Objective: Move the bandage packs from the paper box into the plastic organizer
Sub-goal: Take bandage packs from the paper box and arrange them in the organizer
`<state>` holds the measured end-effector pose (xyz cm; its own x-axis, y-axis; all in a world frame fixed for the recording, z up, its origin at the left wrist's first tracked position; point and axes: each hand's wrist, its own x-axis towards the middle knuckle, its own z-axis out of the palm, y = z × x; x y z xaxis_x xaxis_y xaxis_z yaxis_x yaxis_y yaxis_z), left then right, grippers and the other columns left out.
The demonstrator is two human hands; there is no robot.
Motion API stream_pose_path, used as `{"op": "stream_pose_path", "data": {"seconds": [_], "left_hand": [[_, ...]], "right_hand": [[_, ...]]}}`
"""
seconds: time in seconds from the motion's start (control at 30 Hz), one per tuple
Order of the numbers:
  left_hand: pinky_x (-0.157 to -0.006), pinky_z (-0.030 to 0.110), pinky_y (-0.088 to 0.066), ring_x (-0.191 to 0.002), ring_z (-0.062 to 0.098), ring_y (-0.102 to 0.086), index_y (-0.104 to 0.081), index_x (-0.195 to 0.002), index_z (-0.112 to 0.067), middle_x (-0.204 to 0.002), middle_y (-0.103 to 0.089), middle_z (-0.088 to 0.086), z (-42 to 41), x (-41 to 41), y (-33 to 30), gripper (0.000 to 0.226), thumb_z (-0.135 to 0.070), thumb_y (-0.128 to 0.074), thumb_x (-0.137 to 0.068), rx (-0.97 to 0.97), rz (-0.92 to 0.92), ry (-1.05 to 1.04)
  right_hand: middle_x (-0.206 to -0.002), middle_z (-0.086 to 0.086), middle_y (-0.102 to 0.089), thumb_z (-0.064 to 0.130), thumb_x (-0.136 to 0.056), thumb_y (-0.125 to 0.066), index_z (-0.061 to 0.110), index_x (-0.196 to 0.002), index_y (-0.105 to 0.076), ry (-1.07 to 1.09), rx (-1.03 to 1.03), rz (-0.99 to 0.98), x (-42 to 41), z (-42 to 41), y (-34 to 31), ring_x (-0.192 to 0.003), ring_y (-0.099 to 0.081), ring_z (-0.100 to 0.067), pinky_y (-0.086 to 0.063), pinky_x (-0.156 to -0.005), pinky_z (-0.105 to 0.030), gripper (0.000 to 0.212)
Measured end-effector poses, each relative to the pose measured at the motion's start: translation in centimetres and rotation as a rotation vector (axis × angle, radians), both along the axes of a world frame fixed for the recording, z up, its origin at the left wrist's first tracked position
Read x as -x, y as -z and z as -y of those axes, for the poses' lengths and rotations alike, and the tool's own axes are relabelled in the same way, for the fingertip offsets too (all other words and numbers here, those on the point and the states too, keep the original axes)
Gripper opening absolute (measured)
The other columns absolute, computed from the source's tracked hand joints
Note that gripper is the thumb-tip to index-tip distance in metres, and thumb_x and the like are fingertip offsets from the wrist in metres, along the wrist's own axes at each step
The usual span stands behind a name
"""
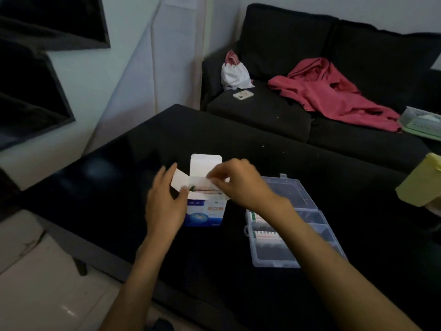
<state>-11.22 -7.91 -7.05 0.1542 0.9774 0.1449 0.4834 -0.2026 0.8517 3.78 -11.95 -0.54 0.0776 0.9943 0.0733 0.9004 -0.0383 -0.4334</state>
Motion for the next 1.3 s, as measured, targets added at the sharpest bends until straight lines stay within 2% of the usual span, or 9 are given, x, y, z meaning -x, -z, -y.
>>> {"op": "stream_pose_path", "data": {"seconds": [0.1, 0.17, 0.3, 0.67, 0.93, 1.0, 1.1, 1.2, 1.3], "left_hand": [[-0.081, 0.041, -0.056, -0.108, 0.020, -0.058, -0.046, -0.135, -0.022, -0.132, -0.054, 0.006, -0.9, 0.1, 0.2, 0.044, -0.008, -0.053, -0.094, 0.543, 0.466, 0.118], [-0.066, 0.033, -0.058, -0.099, 0.019, -0.062, -0.052, -0.127, -0.017, -0.122, -0.061, 0.006, -0.9, 0.0, 0.0, 0.034, -0.005, -0.053, -0.094, 0.690, 0.527, 0.156], [-0.069, 0.029, -0.056, -0.092, 0.012, -0.060, -0.050, -0.119, -0.019, -0.111, -0.060, 0.001, -0.7, -0.3, -0.4, 0.028, -0.006, -0.053, -0.094, 0.678, 0.473, 0.174], [-0.060, 0.022, -0.047, -0.083, 0.012, -0.060, -0.058, -0.118, -0.010, -0.102, -0.064, 0.007, 0.1, -1.6, -1.3, 0.023, -0.012, -0.047, -0.098, 0.682, 0.706, -0.024], [-0.059, 0.018, -0.052, -0.073, 0.008, -0.059, -0.061, -0.084, -0.015, -0.083, -0.063, 0.001, 0.3, -2.6, -1.0, 0.019, -0.006, -0.050, -0.097, 0.610, 0.810, -0.154], [-0.065, 0.019, -0.050, -0.079, 0.008, -0.061, -0.063, -0.098, -0.015, -0.095, -0.066, 0.003, 0.0, -2.9, -0.7, 0.014, -0.009, -0.051, -0.096, 0.548, 0.743, -0.137], [-0.083, 0.021, -0.041, -0.109, 0.012, -0.052, -0.051, -0.128, -0.020, -0.125, -0.055, 0.000, -0.2, -2.9, -0.3, 0.036, -0.029, -0.056, -0.093, 0.128, 0.301, -0.216], [-0.060, 0.011, -0.038, -0.075, 0.005, -0.057, -0.061, -0.095, -0.023, -0.080, -0.057, -0.012, 1.5, -2.6, -1.9, 0.023, -0.041, -0.046, -0.095, -0.287, 0.227, -0.193], [-0.054, 0.010, -0.041, -0.055, 0.000, -0.057, -0.063, -0.064, -0.026, -0.054, -0.056, -0.011, 3.9, -3.6, -2.2, 0.047, -0.049, -0.037, -0.095, -0.118, 0.198, 0.088]], "right_hand": [[-0.107, -0.005, -0.066, 0.024, -0.089, -0.061, 0.013, -0.108, -0.067, -0.011, 0.328, 0.147, -0.8, -2.7, 1.6, -0.092, -0.062, -0.017, -0.053, -0.079, -0.034, 0.023], [-0.112, -0.007, -0.064, 0.027, -0.088, -0.061, 0.014, -0.114, -0.063, -0.044, 0.462, 0.214, -1.2, -3.5, 1.9, -0.099, -0.061, -0.021, -0.053, -0.085, -0.039, 0.029], [-0.117, -0.007, -0.061, 0.025, -0.087, -0.064, 0.014, -0.123, -0.055, -0.057, 0.614, 0.240, -0.9, -4.1, 1.6, -0.104, -0.058, -0.022, -0.051, -0.090, -0.038, 0.039], [-0.104, -0.010, -0.064, 0.019, -0.093, -0.054, 0.006, -0.105, -0.063, -0.043, 0.428, 0.097, -1.0, -2.5, 2.3, -0.090, -0.060, -0.018, -0.047, -0.074, -0.026, 0.019], [-0.098, -0.005, -0.064, 0.021, -0.098, -0.047, 0.011, -0.101, -0.063, 0.030, 0.017, 0.004, -1.9, -1.3, 2.9, -0.088, -0.061, -0.015, -0.053, -0.077, -0.032, 0.020], [-0.099, 0.005, -0.062, 0.023, -0.098, -0.046, 0.015, -0.108, -0.061, 0.076, -0.186, -0.076, -2.2, -0.8, 2.8, -0.088, -0.059, -0.007, -0.050, -0.074, -0.021, 0.019], [-0.097, 0.017, -0.060, 0.024, -0.096, -0.048, 0.025, -0.117, -0.059, 0.082, -0.319, -0.239, -2.9, 1.1, 2.6, -0.091, -0.058, 0.002, -0.047, -0.074, -0.012, 0.023], [-0.097, 0.025, -0.059, 0.022, -0.093, -0.051, 0.045, -0.105, -0.055, 0.054, -0.271, -0.350, -4.0, 4.2, 2.9, -0.094, -0.058, 0.006, -0.049, -0.078, -0.012, 0.026], [-0.100, 0.021, -0.066, 0.025, -0.090, -0.055, 0.047, -0.102, -0.059, 0.106, -0.262, -0.425, -5.0, 7.5, 4.3, -0.096, -0.061, 0.002, -0.052, -0.083, -0.019, 0.025]]}}
